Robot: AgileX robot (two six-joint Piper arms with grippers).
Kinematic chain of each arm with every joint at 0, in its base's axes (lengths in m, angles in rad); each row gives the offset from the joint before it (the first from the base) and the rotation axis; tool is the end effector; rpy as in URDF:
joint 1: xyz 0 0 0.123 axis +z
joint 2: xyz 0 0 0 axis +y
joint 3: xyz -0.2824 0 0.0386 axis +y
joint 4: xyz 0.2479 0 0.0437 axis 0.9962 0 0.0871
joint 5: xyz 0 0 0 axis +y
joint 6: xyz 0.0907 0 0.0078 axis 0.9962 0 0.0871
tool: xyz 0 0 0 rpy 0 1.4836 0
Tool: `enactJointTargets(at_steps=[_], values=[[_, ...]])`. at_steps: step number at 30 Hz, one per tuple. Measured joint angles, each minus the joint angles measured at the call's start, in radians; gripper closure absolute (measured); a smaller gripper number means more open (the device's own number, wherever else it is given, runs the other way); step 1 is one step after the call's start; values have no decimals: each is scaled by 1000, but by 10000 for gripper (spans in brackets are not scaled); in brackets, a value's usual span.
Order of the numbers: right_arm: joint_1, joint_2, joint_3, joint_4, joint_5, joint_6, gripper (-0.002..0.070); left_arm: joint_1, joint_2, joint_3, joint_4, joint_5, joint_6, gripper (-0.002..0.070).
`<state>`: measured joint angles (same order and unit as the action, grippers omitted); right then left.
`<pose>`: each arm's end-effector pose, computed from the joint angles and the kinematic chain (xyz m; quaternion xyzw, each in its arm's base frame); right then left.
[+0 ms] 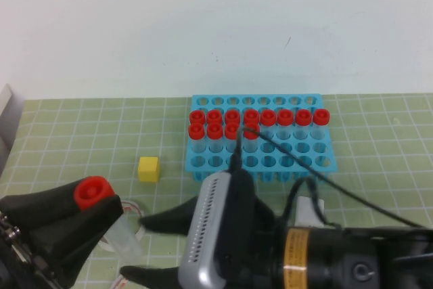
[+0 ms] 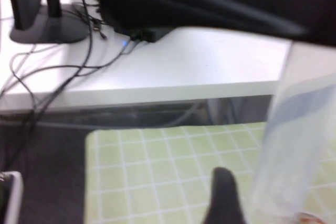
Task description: Place the test tubes
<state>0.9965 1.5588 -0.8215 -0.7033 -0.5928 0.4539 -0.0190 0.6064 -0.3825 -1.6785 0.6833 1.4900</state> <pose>0.1526 0.2963 0.2566 -0.5103 0.5665 0.3854 0.5196 0.1110 -0.0594 0.2998 0.1600 0.7026 -0.3167 0.6168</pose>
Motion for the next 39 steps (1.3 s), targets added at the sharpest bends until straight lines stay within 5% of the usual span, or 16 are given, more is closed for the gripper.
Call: enactJointTargets(at_steps=[4, 11, 15, 18, 21, 33, 39], values=[[0, -95, 0, -47, 130, -9, 181, 0, 0, 0, 0, -26, 24, 411], [0, -391, 0, -200, 427, 22, 176, 0, 0, 0, -2, -61, 69, 411], [0, -574, 0, -222, 588, 89, 323, 0, 0, 0, -2, -62, 95, 411], [0, -718, 0, -222, 737, 106, 539, 0, 0, 0, -2, -62, 105, 411], [0, -833, 0, -197, 902, 92, 636, 0, 0, 0, -2, -64, 110, 411], [0, -995, 1, 551, 1539, -708, 676, 0, 0, 0, -4, -66, 152, 411], [0, -1015, 76, 716, 1648, -821, 677, 0, 0, 0, -4, -66, 196, 411]])
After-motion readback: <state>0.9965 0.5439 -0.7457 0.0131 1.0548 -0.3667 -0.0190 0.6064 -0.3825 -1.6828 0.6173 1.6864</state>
